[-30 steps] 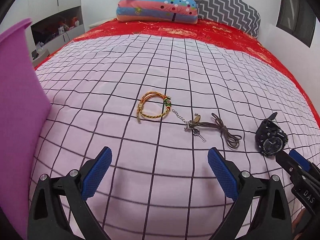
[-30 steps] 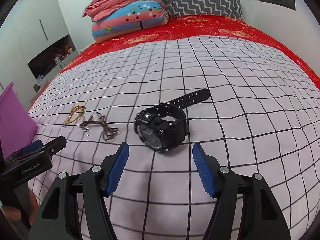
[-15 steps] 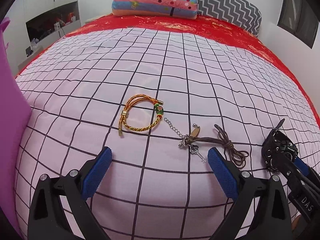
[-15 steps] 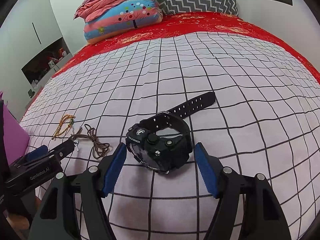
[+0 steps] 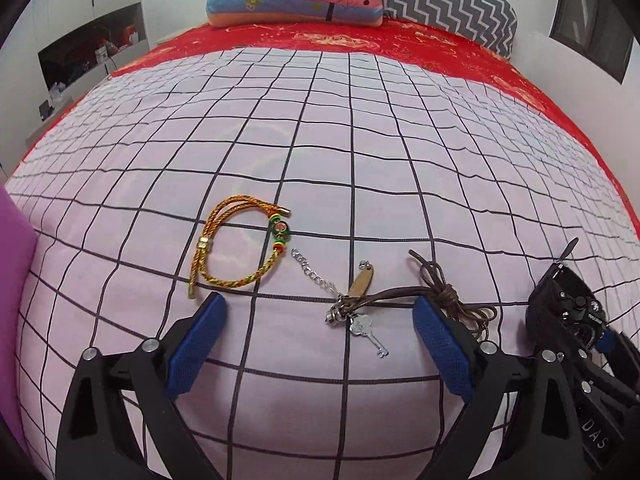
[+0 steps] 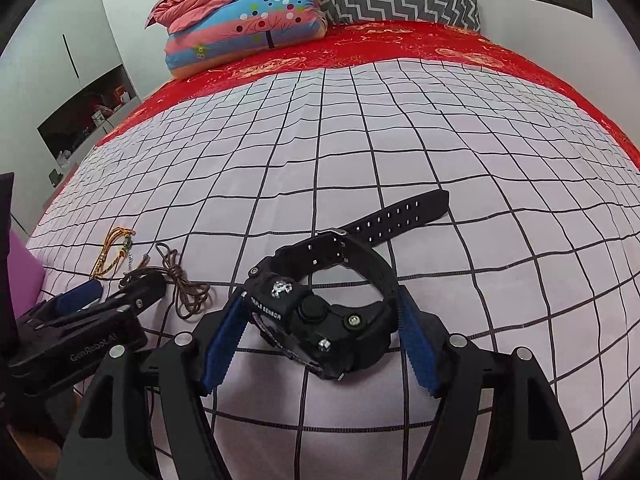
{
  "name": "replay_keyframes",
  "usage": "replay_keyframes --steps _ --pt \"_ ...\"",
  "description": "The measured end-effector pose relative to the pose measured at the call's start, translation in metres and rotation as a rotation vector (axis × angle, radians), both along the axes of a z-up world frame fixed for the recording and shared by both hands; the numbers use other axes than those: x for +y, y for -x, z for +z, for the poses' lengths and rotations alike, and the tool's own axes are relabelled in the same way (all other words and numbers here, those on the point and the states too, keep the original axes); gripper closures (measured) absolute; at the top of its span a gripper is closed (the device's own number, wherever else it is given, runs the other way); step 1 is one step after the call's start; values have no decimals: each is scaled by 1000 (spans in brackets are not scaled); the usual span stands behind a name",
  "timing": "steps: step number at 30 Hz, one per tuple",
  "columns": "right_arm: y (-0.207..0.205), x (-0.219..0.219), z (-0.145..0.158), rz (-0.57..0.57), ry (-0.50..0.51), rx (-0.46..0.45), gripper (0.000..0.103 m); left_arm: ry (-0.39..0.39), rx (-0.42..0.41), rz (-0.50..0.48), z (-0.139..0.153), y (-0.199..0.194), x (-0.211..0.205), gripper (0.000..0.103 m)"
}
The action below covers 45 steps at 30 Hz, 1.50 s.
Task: Organize jewelry
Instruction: 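Grasp the black wristwatch with the right tool while the left tool grasps the brown leather cord, then carry the watch and leather cord over the purple tub and open both tools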
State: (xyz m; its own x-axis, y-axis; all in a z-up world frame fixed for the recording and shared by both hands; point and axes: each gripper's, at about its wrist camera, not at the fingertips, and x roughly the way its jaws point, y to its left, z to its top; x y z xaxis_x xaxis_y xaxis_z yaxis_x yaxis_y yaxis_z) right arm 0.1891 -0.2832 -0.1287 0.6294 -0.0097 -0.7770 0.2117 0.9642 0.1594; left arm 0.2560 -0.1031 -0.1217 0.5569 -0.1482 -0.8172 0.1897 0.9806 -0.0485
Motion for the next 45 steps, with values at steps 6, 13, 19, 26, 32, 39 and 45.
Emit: replay_keyframes --steps 6,13,19,26,32,39,45 --pt "-6 0 -2 12 15 3 34 29 -4 -21 1 -3 -5 46" --pt "-4 -1 0 36 1 -12 35 105 20 -21 5 0 8 95" --pt "10 4 5 63 -1 -34 35 143 41 -25 10 23 23 95" --pt "43 13 13 88 -26 -40 35 169 50 -42 23 59 39 95" --pt "78 26 29 100 -47 -51 35 170 52 -52 39 98 51 95" --pt "114 45 59 141 -45 -72 35 165 35 -52 63 140 69 95" --pt "139 70 99 188 -51 -128 35 182 -25 -42 102 170 91 95"
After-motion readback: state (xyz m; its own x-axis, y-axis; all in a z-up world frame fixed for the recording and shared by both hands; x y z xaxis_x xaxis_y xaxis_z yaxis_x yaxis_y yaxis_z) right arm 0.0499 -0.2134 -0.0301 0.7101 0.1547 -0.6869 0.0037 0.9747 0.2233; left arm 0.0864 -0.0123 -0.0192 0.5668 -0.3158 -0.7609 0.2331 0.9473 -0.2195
